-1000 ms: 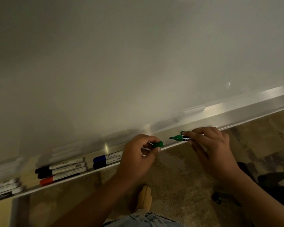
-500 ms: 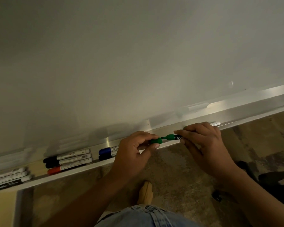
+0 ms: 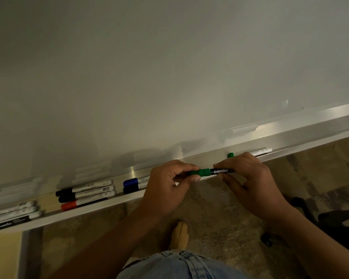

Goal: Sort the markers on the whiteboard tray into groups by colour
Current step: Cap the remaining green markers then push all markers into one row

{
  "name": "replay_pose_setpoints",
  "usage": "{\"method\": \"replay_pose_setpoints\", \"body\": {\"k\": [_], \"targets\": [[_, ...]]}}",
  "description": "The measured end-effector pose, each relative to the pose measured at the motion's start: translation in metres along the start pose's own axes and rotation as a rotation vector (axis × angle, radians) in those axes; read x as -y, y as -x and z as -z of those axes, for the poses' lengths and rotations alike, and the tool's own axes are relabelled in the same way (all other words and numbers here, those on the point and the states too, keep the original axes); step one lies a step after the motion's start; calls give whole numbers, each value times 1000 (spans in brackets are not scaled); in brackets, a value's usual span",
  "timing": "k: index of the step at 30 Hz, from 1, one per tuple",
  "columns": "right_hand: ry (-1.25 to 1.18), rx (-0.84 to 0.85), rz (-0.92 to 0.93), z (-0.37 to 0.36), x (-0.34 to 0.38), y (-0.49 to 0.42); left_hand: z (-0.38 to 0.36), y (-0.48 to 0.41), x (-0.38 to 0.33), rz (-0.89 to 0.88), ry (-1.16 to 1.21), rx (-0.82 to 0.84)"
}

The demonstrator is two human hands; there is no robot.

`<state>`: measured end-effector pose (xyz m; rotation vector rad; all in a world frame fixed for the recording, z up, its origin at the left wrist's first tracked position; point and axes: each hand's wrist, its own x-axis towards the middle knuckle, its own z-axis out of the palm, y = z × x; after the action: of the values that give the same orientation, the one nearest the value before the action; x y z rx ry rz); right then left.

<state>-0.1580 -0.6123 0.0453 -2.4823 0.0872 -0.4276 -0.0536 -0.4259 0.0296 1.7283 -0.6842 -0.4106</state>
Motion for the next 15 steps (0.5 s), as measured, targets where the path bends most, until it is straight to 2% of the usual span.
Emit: {"method": "replay_pose_setpoints", "body": {"k": [5, 10, 15], "targets": [[-9, -7, -24, 1, 3, -3, -3, -3, 1, 100, 67, 37], [22, 41, -25, 5, -3, -7, -5, -10, 6, 86, 29, 82], [125, 155, -12, -6, -21, -11, -11, -22, 22, -31, -422, 190]]}}
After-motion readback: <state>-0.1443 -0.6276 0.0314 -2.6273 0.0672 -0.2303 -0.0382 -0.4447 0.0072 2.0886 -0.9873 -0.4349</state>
